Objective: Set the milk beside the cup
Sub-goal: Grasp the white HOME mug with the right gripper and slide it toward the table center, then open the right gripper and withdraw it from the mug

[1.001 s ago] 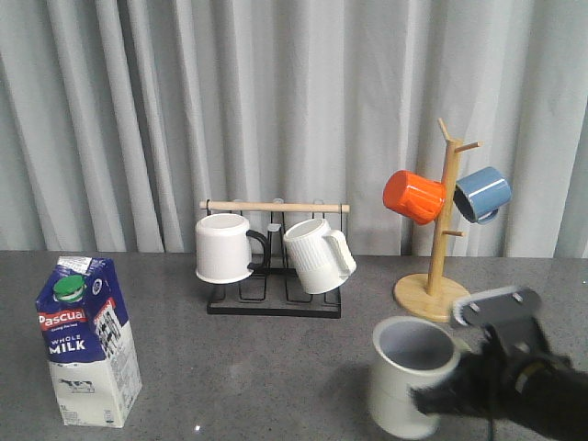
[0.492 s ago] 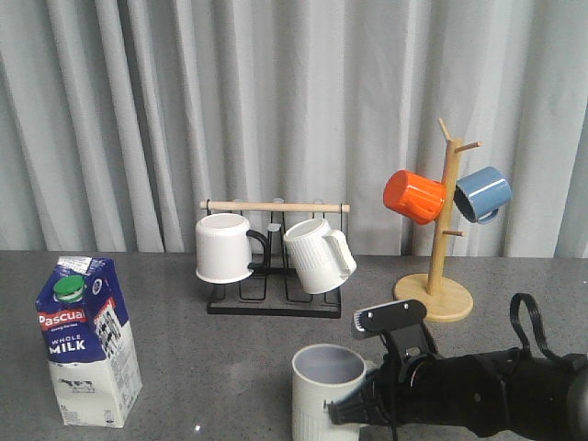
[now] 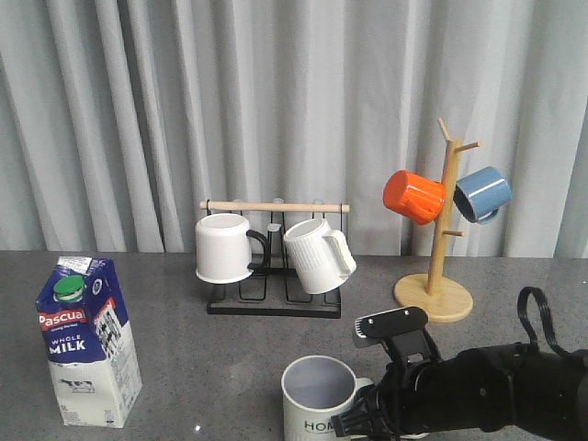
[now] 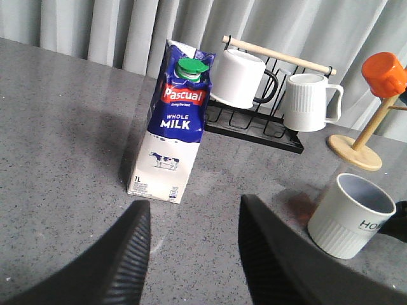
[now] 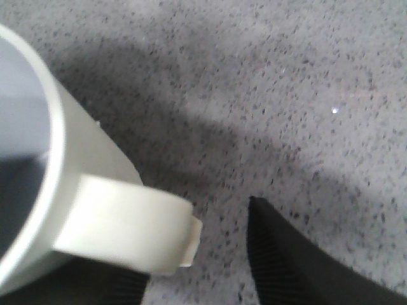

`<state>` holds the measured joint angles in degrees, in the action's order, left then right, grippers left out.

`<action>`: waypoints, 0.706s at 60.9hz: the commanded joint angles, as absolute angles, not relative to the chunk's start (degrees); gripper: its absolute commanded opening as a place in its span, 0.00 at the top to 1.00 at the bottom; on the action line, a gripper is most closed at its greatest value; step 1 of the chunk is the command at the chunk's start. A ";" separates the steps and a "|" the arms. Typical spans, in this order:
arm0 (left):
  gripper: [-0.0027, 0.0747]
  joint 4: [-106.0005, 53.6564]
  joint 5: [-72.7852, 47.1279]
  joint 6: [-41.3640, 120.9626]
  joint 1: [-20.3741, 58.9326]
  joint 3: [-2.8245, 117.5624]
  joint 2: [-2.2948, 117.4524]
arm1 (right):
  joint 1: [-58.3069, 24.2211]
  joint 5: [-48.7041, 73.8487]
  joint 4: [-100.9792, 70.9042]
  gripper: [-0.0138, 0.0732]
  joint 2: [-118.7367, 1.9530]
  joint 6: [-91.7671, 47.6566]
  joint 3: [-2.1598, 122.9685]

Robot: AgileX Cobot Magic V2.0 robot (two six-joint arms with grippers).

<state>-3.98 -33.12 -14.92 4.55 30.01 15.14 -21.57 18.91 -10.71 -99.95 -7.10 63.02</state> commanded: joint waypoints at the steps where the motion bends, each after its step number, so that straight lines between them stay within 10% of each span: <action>1: 0.55 -4.41 -29.32 -14.85 4.60 31.67 16.15 | -21.42 18.55 -10.68 0.40 -96.13 -7.35 64.83; 30: 0.55 -4.40 -29.75 -14.85 4.60 31.67 16.15 | -21.42 39.37 -10.92 0.42 -83.00 -8.35 64.34; 43: 0.55 -4.40 -29.80 -14.85 4.60 31.67 16.15 | -21.42 39.20 -16.13 0.63 -66.70 -16.49 54.93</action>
<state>-3.98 -33.76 -14.92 4.55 30.01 15.14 -21.57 41.16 -13.06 -74.29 -12.37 57.43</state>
